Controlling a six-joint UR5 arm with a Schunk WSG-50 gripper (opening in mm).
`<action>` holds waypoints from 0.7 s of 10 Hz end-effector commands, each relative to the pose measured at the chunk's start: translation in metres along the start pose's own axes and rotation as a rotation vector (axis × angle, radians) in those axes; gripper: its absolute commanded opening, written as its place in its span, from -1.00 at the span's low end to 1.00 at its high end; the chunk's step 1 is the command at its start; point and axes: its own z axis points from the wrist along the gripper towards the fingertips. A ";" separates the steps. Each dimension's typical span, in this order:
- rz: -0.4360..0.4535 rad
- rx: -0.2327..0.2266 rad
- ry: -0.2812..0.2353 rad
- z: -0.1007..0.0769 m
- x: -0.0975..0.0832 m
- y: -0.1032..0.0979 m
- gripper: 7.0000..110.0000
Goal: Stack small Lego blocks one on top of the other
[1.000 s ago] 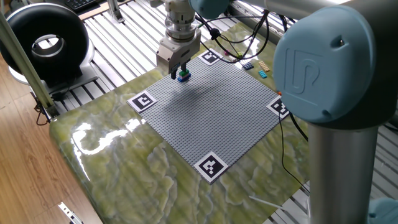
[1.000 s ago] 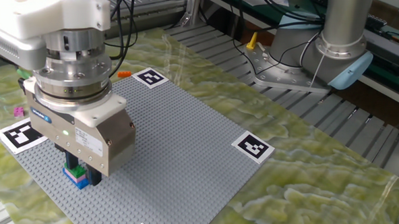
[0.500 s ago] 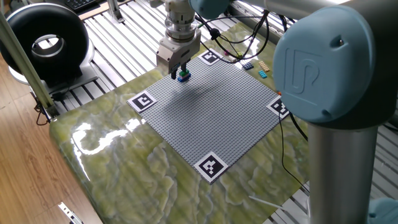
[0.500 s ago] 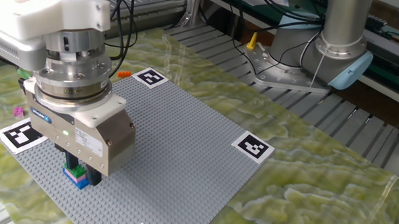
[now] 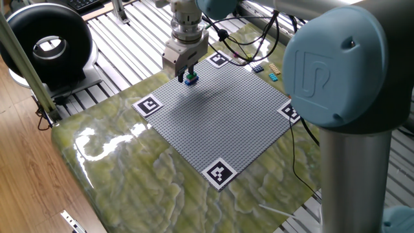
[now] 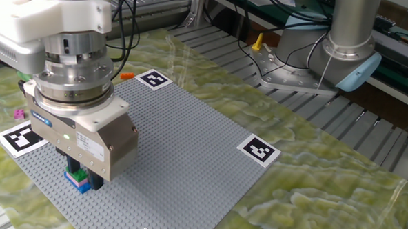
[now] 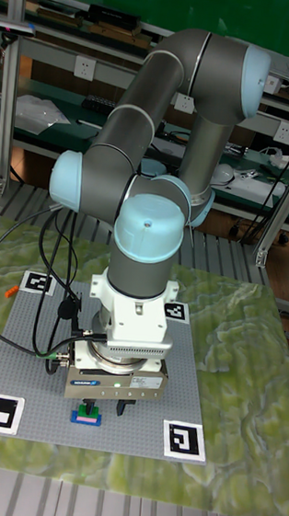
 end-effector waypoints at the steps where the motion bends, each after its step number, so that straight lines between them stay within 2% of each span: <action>1: 0.016 -0.004 0.005 -0.006 -0.001 0.005 -0.28; 4: 0.010 -0.001 0.015 -0.014 0.004 0.002 -0.28; 7: 0.021 -0.005 0.011 -0.008 0.001 0.006 -0.28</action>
